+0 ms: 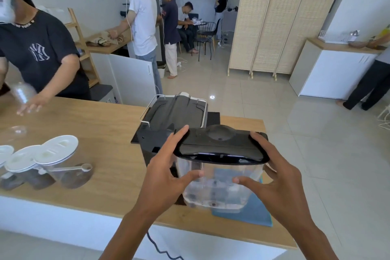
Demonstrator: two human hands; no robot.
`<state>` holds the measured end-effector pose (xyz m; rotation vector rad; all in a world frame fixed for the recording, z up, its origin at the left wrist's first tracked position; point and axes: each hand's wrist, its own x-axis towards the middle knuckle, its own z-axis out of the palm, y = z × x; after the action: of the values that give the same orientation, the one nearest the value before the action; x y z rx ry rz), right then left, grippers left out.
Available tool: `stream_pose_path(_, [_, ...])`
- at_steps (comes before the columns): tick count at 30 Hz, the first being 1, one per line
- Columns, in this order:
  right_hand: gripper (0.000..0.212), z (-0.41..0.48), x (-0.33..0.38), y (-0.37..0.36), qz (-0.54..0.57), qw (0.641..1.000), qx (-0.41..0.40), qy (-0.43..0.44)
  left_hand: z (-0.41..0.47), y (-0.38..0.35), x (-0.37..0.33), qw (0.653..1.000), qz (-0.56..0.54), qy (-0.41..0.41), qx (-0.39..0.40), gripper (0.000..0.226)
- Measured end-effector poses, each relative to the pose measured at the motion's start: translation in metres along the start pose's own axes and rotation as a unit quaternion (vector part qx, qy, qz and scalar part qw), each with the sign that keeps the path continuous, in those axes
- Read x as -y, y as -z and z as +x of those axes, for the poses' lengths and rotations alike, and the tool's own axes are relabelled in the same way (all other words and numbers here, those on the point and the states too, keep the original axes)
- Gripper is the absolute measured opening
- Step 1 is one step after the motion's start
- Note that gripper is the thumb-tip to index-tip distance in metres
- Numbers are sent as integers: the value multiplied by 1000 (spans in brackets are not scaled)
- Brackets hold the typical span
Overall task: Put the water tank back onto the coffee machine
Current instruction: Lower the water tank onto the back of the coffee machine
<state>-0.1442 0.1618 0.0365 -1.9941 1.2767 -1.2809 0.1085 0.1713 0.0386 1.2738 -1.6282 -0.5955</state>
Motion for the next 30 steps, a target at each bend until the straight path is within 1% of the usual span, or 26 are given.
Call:
stream_pose_path(4, [91, 3, 16, -40, 10, 1000, 2, -5, -2, 34, 21, 1000, -9, 17, -4, 107])
stream_pose_path(7, [90, 7, 21, -69, 19, 1000, -4, -16, 3, 55, 41, 999, -31, 31, -1, 112])
stream_pose_path(12, [91, 24, 23, -114, 13, 1000, -16, -8, 19, 83, 67, 999, -46, 15, -1, 109])
stream_pose_path(17, [91, 36, 21, -141, 6, 999, -27, -22, 31, 95, 91, 997, -73, 8, 1, 106])
stream_pose_path(26, [89, 43, 12, -162, -57, 996, -58, -46, 45, 95, 121, 996, -89, 12, 7, 100])
stream_pose_path(30, [88, 31, 5, -163, -45, 996, -54, -54, 43, 88, 129, 997, -77, 18, 11, 103])
